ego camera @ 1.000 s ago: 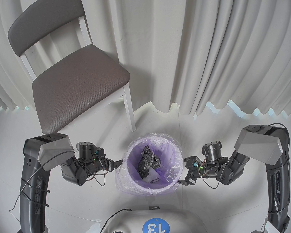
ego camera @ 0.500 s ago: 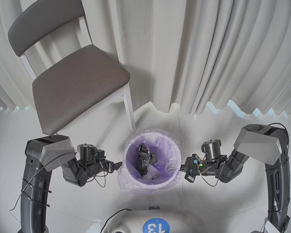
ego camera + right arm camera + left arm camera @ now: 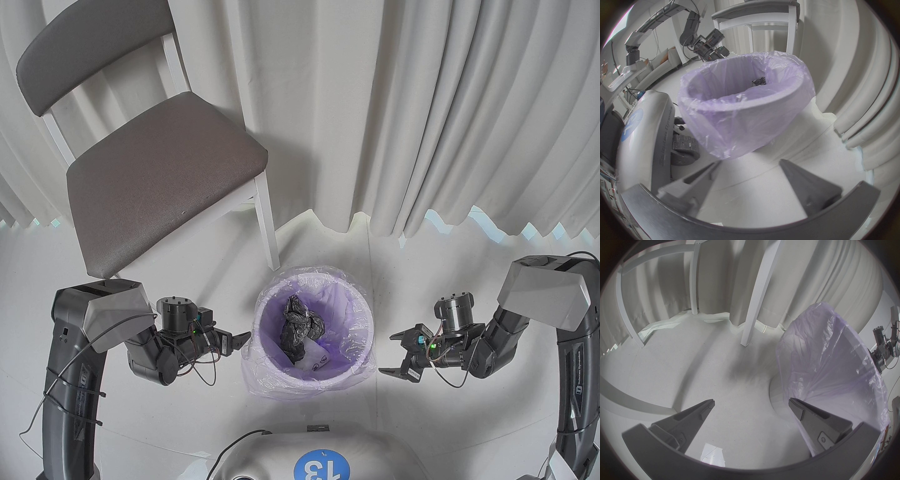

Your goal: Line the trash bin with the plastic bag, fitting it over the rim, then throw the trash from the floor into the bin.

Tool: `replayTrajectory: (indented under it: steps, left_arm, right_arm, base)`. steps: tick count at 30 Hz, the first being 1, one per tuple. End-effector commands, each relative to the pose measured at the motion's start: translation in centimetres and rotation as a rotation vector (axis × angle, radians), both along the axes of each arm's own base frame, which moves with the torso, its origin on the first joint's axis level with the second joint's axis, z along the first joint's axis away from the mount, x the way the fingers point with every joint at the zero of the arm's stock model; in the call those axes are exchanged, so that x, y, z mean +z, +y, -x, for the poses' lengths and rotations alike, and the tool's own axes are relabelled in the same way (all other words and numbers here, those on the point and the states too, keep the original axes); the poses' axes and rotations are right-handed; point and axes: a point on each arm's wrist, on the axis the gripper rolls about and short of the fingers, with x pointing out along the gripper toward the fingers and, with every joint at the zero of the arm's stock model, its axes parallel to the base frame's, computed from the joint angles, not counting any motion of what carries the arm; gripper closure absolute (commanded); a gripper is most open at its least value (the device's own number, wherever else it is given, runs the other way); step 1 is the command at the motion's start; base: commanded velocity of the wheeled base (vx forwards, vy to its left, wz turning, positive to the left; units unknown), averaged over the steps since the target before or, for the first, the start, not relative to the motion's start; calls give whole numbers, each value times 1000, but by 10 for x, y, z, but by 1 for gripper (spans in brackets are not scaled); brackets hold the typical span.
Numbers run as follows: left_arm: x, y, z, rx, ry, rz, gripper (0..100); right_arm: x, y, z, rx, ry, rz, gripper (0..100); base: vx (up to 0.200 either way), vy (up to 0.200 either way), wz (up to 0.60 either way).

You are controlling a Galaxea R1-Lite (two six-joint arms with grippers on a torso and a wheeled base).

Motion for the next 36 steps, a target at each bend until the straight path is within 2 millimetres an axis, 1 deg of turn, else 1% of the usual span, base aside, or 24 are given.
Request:
replayTrajectory:
  steps: [1, 4, 8, 11, 14, 15, 21, 27, 33, 35, 36]
  left_arm:
    - [-3, 0, 2, 0, 11, -2, 0]
    - [-3, 0, 3, 0, 5, -1, 0]
    - [-2, 1, 2, 1, -1, 0, 0]
    - [-3, 2, 2, 3, 2, 0, 0]
    - [-5, 2, 2, 5, 5, -1, 0]
    - [-5, 2, 2, 5, 5, -1, 0]
    - [-5, 2, 2, 5, 4, 1, 0]
    - [-5, 3, 2, 7, -5, 2, 0]
    - [-4, 2, 0, 9, -25, 3, 0]
    - [-4, 1, 0, 10, -27, 3, 0]
    - [-3, 1, -1, 9, -30, 3, 0]
  right_arm:
    - [3, 11, 9, 34, 5, -2, 0]
    - [4, 24, 15, 75, 26, -32, 0]
    - [6, 39, 18, 74, 53, -69, 0]
    - [8, 45, 14, 49, 61, -94, 0]
    - [9, 47, 10, 14, 61, -103, 0]
    - [9, 47, 10, 14, 61, -103, 100]
    - [12, 47, 2, -18, 31, -99, 100]
    - [15, 39, -6, -47, 17, -104, 100]
    - [6, 18, -26, -111, 10, -104, 100]
    - [3, 15, -29, -119, 10, -102, 100]
    - [-4, 11, -34, -131, 13, -98, 100]
  base:
    - [0, 0, 0]
    - [0, 0, 0]
    - [0, 0, 0]
    - [0, 0, 0]
    - [0, 0, 0]
    - [0, 0, 0]
    - [0, 0, 0]
    - [0, 0, 0]
    - [0, 0, 0]
    - [0, 0, 0]
    - [0, 0, 0]
